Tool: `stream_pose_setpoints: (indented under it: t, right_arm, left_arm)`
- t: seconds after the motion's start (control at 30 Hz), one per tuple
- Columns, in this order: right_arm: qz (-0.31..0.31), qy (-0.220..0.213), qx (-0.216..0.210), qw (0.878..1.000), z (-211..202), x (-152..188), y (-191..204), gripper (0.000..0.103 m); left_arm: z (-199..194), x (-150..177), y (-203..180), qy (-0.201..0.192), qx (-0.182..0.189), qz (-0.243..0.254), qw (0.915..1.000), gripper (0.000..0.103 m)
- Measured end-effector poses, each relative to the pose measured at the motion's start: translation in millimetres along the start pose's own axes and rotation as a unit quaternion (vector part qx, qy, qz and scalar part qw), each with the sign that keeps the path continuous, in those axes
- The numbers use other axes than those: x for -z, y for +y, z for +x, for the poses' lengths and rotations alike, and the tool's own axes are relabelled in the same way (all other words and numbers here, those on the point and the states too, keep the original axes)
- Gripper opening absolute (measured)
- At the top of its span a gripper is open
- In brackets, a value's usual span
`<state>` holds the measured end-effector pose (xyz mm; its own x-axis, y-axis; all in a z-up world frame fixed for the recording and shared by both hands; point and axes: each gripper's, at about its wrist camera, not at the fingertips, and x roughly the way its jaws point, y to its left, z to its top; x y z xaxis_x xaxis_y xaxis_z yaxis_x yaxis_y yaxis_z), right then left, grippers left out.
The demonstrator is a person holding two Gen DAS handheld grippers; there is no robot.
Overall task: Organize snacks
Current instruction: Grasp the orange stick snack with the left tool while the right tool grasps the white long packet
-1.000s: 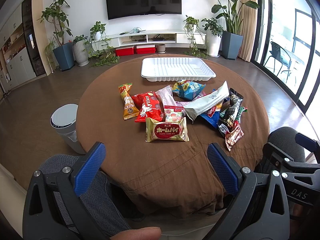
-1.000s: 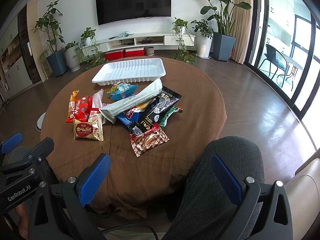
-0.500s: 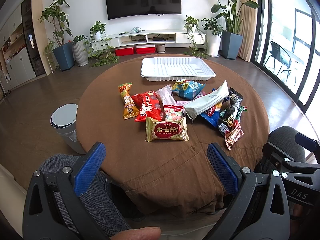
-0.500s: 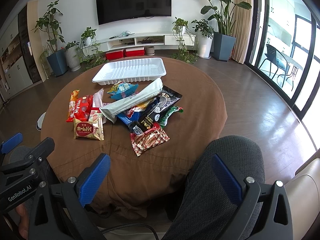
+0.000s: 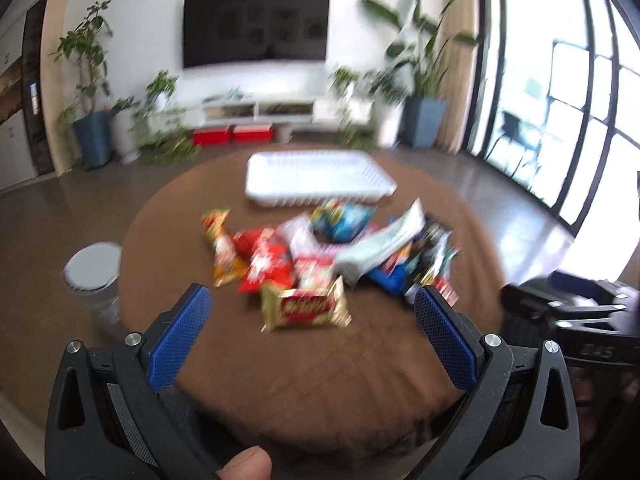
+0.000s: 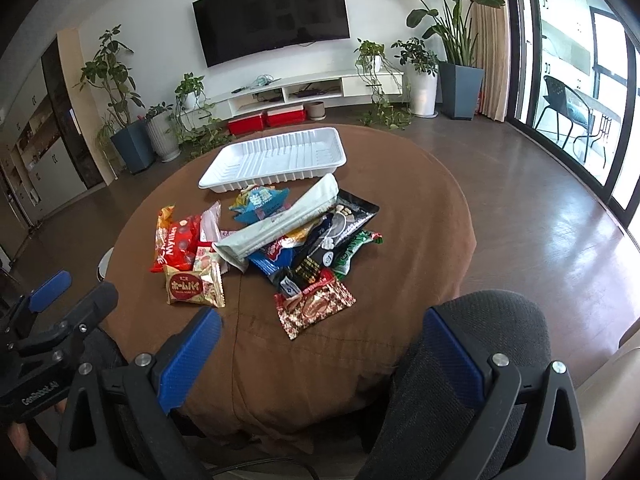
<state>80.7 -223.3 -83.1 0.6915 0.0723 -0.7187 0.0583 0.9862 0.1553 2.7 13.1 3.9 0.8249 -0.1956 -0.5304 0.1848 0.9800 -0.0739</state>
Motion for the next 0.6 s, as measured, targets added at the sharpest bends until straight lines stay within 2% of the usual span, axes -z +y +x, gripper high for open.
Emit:
stream_pose_setpoints:
  t: [0.07, 0.13, 0.2, 0.27, 0.33, 0.4, 0.53, 0.6]
  right_arm:
    - [0.007, -0.009, -0.016, 1.0, -0.4, -7.9, -2.8, 0.103]
    - [0.027, -0.024, -0.038, 0.999, -0.2, -12.7, -8.7, 0.103]
    - [0.05, -0.026, -0.061, 0.997, 2.1, -18.0, -15.1, 0.103]
    - [0.054, -0.011, -0.077, 0.996, 7.4, -21.9, -17.1, 0.103]
    - [0.049, 0.003, -0.077, 0.996, 13.6, -24.1, -18.1, 0.103]
    - [0.043, 0.025, -0.08, 0.996, 21.2, -26.0, -18.3, 0.103]
    - [0.036, 0.056, -0.087, 0.994, 31.3, -25.8, -19.4, 0.103]
    - [0.036, 0.072, -0.089, 0.993, 36.9, -25.8, -19.4, 0.103]
  left_arm:
    - [-3.9, -3.8, 0.4, -0.014, 0.013, 0.012, 0.9998, 0.103]
    - [4.3, -9.0, -2.1, 0.019, 0.007, 0.034, 0.9992, 0.103]
    - [13.9, -13.2, 7.5, 0.037, 0.004, 0.018, 0.9991, 0.103]
    - [25.9, -19.5, 20.0, 0.054, -0.011, 0.005, 0.9985, 0.103]
    - [45.0, -26.3, 34.0, 0.092, -0.06, -0.006, 0.9939, 0.103]
    - [55.4, -34.4, 50.2, 0.101, -0.053, -0.02, 0.9933, 0.103]
    - [74.7, -56.5, 77.8, 0.094, -0.058, -0.033, 0.9934, 0.103]
    - [95.2, -68.0, 95.1, 0.108, -0.075, -0.04, 0.9906, 0.103]
